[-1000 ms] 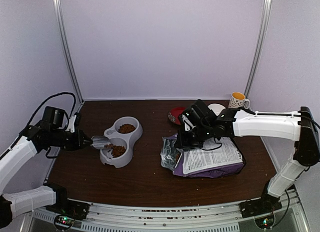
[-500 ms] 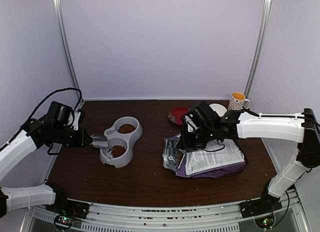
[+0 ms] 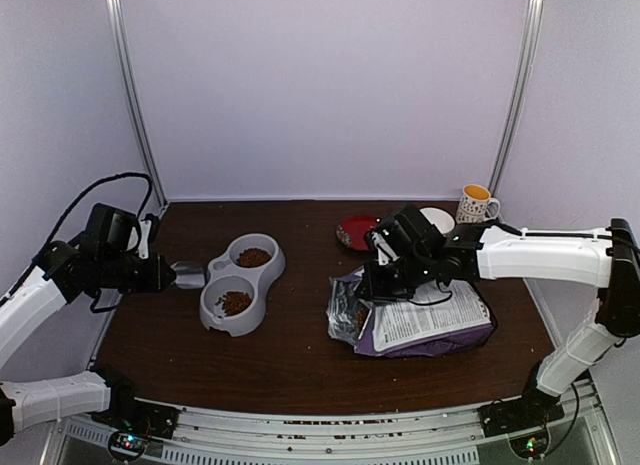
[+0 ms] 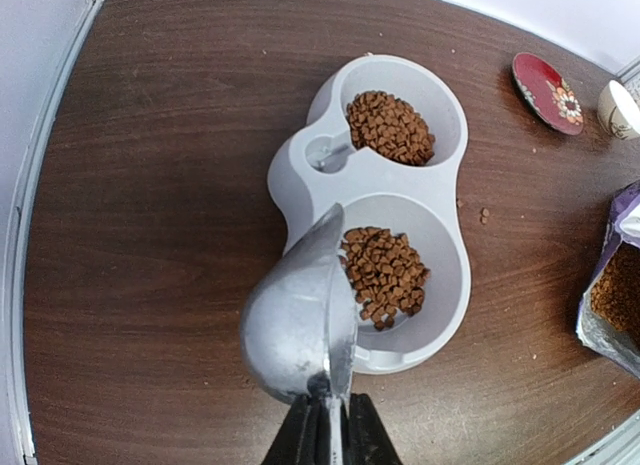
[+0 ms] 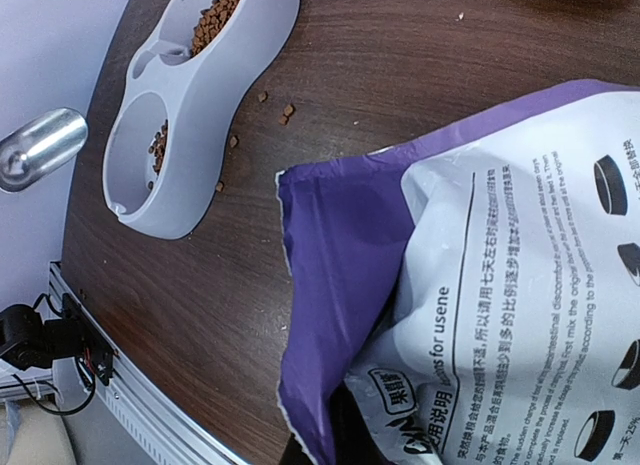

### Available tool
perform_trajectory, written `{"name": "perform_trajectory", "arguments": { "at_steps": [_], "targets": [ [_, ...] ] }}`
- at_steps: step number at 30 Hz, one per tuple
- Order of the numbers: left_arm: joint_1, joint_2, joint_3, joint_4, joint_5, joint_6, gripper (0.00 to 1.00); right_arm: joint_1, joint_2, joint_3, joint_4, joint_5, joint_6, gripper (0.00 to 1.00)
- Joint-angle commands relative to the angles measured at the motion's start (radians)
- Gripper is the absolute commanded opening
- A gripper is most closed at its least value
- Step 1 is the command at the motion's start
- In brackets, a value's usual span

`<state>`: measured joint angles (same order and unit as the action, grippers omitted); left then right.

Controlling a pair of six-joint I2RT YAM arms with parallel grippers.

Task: Serve the pet food
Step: Place the pet food in the pet food bowl, then place the spatula at the corner of the board.

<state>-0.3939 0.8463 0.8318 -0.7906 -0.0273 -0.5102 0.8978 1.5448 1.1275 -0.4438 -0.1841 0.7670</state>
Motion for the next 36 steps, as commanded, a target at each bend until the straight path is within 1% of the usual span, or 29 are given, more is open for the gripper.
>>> {"name": "perform_trajectory", "arguments": {
  "at_steps": [1, 5, 10, 16, 21, 24, 32, 36],
  "targets": [
    [0.029, -0.014, 0.025, 0.050, -0.039, -0.005, 0.00, -0.017, -0.036, -0.031, -0.045, 0.030, 0.008, 0.00],
    [0.121, -0.036, -0.022, 0.111, 0.049, -0.014, 0.00, -0.017, -0.047, -0.039, -0.049, 0.033, 0.009, 0.00],
    [0.321, -0.096, -0.123, 0.211, 0.207, -0.062, 0.00, -0.016, -0.061, -0.055, -0.044, 0.038, 0.015, 0.00],
    [0.454, -0.112, -0.232, 0.355, 0.283, -0.176, 0.00, -0.017, -0.066, -0.061, -0.040, 0.037, 0.019, 0.00],
    [0.526, -0.078, -0.349, 0.517, 0.334, -0.266, 0.00, -0.017, -0.071, -0.067, -0.040, 0.038, 0.019, 0.00],
    [0.558, -0.040, -0.388, 0.586, 0.362, -0.291, 0.00, -0.017, -0.073, -0.073, -0.042, 0.039, 0.021, 0.00],
    [0.611, 0.010, -0.470, 0.677, 0.318, -0.326, 0.00, -0.018, -0.069, -0.074, -0.041, 0.038, 0.023, 0.00],
    [0.617, 0.041, -0.510, 0.725, 0.302, -0.343, 0.00, -0.018, -0.063, -0.062, -0.049, 0.038, 0.020, 0.00]
  ]
}}
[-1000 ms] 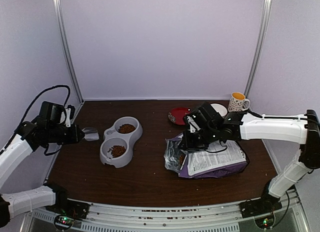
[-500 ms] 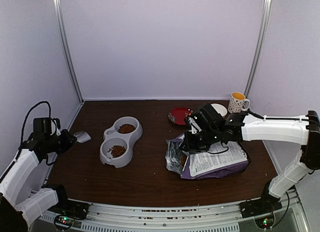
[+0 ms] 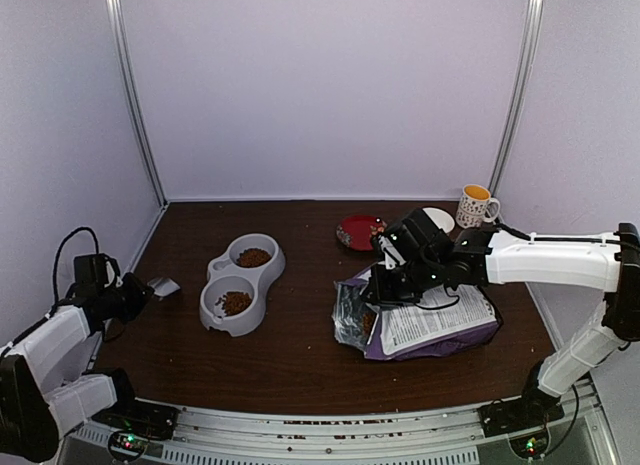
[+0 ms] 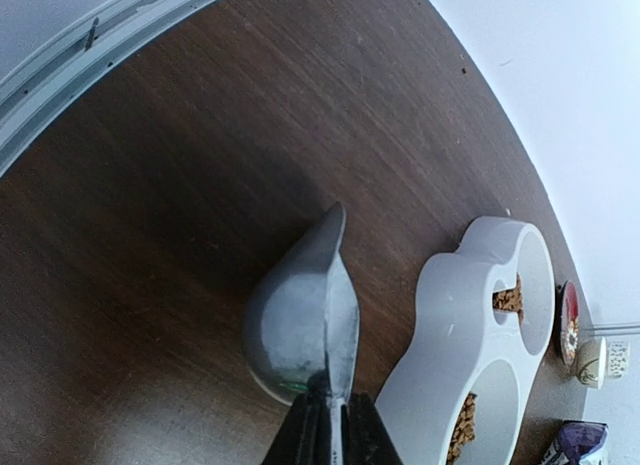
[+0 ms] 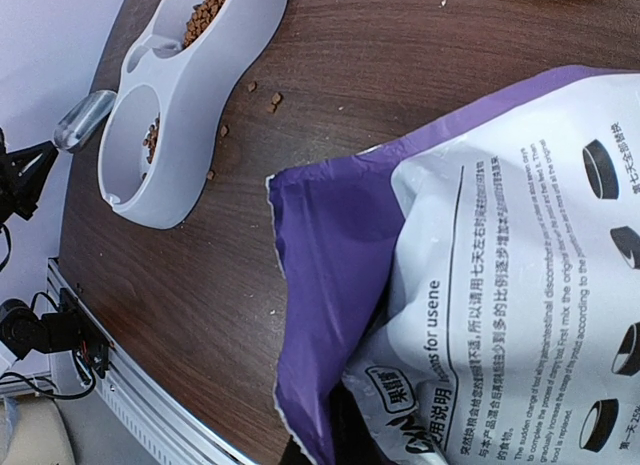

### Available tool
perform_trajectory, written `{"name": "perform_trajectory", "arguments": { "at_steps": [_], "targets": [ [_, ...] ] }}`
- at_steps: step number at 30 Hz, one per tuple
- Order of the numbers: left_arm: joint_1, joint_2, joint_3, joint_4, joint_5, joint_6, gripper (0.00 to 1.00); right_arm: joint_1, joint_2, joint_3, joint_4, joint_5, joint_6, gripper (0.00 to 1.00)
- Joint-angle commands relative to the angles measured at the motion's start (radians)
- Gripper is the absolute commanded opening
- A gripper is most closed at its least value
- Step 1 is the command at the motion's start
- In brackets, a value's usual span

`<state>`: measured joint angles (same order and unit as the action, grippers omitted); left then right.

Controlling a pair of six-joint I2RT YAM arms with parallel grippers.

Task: Serve the pet food
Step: Place the spatula at the corner of the board.

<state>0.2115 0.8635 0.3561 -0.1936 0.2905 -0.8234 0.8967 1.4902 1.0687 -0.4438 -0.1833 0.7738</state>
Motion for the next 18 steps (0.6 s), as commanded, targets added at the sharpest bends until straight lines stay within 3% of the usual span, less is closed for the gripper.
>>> {"name": "perform_trajectory", "arguments": {
  "at_steps": [1, 10, 18],
  "targets": [
    [0.012, 0.035, -0.043, 0.140, -0.017, -0.034, 0.00, -0.018, -0.007, -0.002, -0.052, 0.037, 0.012, 0.00],
    [0.016, 0.111, -0.124, 0.233, -0.020, -0.055, 0.01, -0.020, 0.001, 0.010, -0.063, 0.041, 0.010, 0.00],
    [0.016, 0.105, -0.148, 0.219, -0.048, -0.052, 0.14, -0.020, 0.004, 0.014, -0.067, 0.039, 0.010, 0.00]
  ]
}}
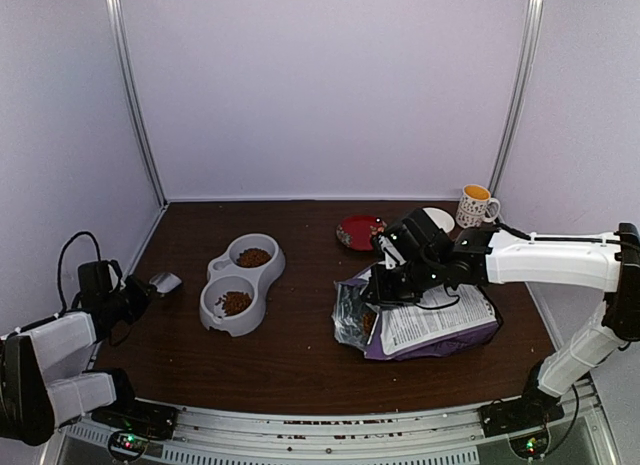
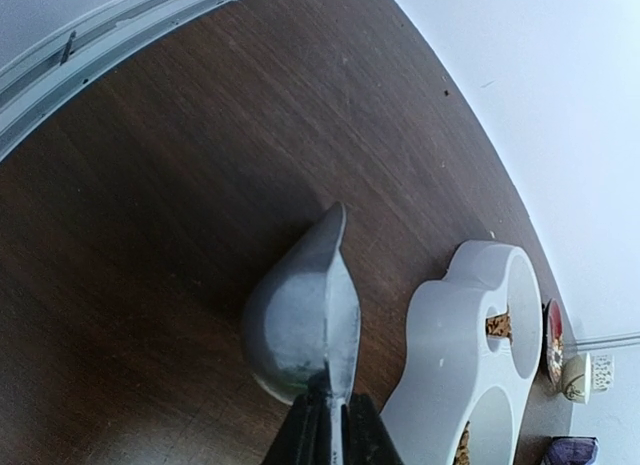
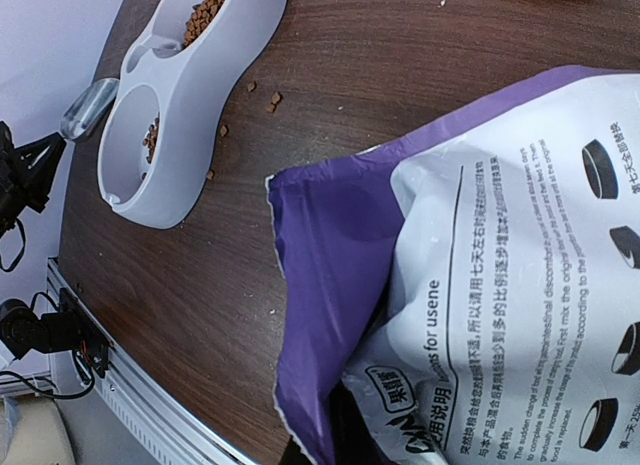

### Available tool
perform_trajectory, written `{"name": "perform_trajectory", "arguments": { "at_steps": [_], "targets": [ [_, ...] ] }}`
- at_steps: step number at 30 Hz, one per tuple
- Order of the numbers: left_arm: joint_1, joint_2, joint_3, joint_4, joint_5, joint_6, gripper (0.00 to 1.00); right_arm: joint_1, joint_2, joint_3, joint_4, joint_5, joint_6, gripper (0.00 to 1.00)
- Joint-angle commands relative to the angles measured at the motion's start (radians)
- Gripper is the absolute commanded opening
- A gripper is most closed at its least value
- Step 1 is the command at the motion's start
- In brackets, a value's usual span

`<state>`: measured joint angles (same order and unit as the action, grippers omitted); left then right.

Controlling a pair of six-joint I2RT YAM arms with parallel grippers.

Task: Serve the pet food
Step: Place the spatula at the corner of the board.

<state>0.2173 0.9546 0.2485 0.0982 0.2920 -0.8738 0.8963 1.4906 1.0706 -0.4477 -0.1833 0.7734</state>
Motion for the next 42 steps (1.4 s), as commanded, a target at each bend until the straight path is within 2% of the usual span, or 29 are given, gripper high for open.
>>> {"name": "perform_trajectory", "arguments": {
  "at_steps": [1, 3, 7, 23, 32, 42],
  "targets": [
    [0.010, 0.013, -0.045, -0.071, -0.051, 0.000, 0.17, -0.020, 0.003, 0.014, -0.064, 0.039, 0.009, 0.00],
    [0.010, 0.015, -0.047, -0.078, -0.059, 0.000, 0.19, -0.020, 0.005, 0.016, -0.065, 0.039, 0.008, 0.00],
    [0.010, 0.014, -0.053, -0.093, -0.069, 0.004, 0.31, -0.020, 0.005, 0.017, -0.066, 0.039, 0.010, 0.00],
    [0.010, -0.090, -0.037, -0.235, -0.102, 0.048, 0.67, -0.020, 0.008, 0.016, -0.057, 0.038, 0.012, 0.00],
    [0.010, -0.193, 0.004, -0.385, -0.131, 0.065, 0.97, -0.020, -0.017, -0.020, -0.032, 0.038, 0.019, 0.00],
    [0.011, -0.302, 0.085, -0.555, -0.193, 0.075, 0.98, -0.020, -0.021, -0.041, -0.018, 0.036, 0.021, 0.00]
  ]
}}
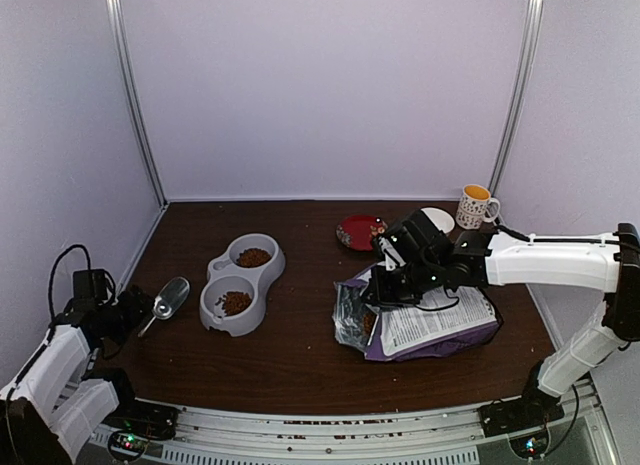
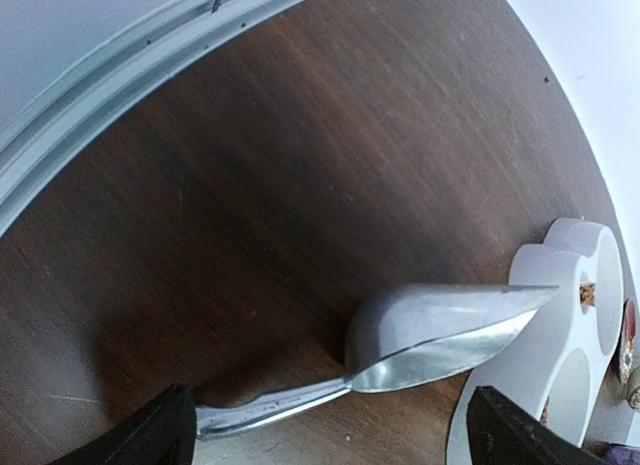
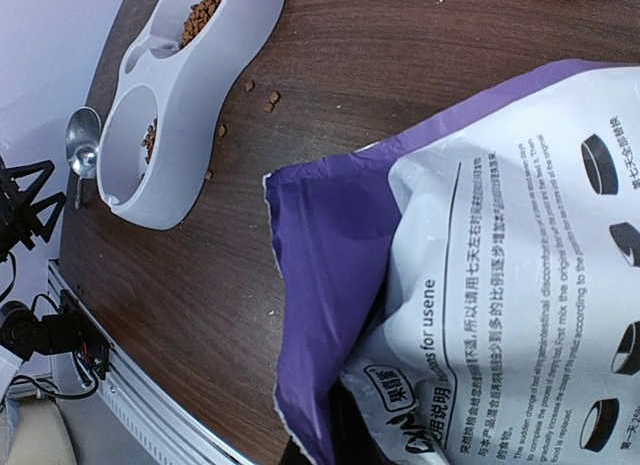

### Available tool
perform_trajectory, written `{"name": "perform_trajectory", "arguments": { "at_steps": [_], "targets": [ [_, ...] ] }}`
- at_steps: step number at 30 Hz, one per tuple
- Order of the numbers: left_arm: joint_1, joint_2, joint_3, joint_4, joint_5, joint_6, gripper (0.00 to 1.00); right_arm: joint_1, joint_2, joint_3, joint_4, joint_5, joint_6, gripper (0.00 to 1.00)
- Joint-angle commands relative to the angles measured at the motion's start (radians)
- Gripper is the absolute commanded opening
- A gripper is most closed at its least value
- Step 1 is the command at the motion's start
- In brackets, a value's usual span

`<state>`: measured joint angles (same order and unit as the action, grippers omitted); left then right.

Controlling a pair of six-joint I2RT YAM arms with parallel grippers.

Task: Serve the pet food
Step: Place the spatula at the corner of the board, then adjust the pet food bag at the center of the board.

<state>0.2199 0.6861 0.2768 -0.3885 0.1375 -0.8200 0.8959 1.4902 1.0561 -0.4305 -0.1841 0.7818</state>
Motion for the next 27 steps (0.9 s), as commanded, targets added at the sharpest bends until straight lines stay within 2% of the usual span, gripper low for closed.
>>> {"name": "perform_trajectory", "arguments": {
  "at_steps": [1, 6, 19, 27],
  "targets": [
    [0.008, -0.040, 0.063, -0.079, -0.038, 0.023, 0.98, -0.020, -0.021, -0.027, -0.033, 0.038, 0.013, 0.00],
    [0.008, -0.060, 0.098, -0.112, -0.037, 0.019, 0.98, -0.020, -0.019, -0.033, -0.028, 0.038, 0.011, 0.00],
    [-0.005, -0.102, 0.228, -0.161, -0.018, 0.126, 0.98, -0.019, -0.016, -0.035, -0.017, 0.030, 0.013, 0.00],
    [-0.103, -0.112, 0.268, -0.152, 0.034, 0.189, 0.94, -0.017, 0.020, 0.002, -0.027, 0.008, 0.003, 0.00]
  ]
}}
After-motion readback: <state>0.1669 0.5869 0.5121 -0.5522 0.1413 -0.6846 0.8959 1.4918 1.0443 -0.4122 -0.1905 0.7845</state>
